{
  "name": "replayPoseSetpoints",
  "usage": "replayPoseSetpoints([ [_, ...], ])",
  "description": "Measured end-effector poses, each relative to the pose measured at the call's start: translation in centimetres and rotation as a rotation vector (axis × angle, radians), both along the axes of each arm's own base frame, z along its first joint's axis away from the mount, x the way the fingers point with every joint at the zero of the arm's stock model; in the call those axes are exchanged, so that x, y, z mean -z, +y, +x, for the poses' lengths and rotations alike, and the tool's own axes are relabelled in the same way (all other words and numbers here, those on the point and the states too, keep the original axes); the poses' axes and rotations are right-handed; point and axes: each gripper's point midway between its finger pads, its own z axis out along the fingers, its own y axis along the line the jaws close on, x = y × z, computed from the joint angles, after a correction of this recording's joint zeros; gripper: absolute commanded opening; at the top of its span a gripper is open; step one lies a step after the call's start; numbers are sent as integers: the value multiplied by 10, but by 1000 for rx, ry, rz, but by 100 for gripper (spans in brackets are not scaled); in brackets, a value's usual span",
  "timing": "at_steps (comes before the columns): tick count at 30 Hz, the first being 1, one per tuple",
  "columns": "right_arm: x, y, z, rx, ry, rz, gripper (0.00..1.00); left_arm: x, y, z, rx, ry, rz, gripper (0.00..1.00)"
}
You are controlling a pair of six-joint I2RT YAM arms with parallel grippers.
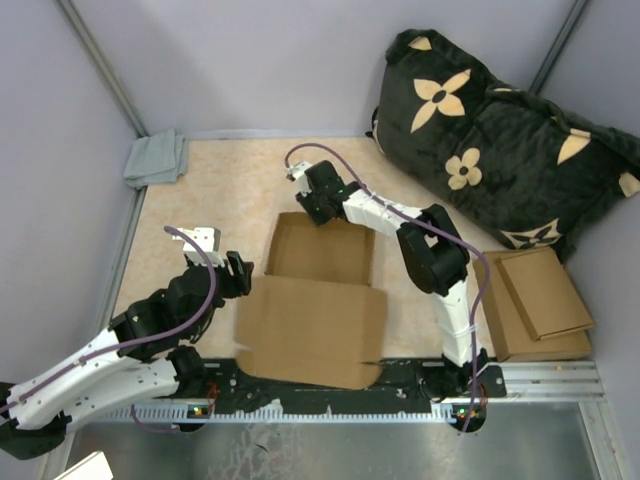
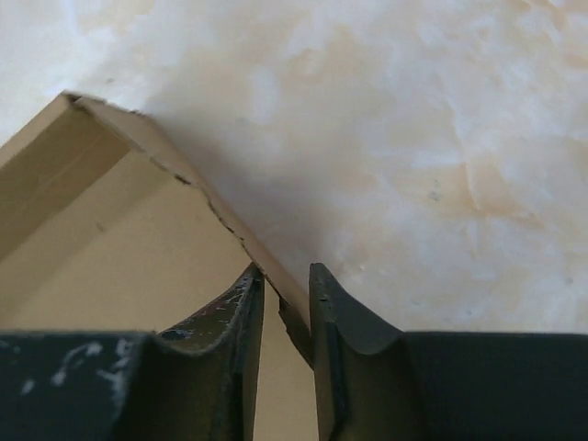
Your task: Fold the paper box
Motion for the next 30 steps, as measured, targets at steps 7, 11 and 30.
replayPoseSetpoints([
  [7,2,-75,23,382,82,67,18,0,0,0,1,1,0,65],
  [11,9,-131,-15,547,158,70,25,1,0,0,3,1,0,65],
  [30,-113,-62,-221,294,75,325,76,-4,2,-4,12,-13,-37,64],
])
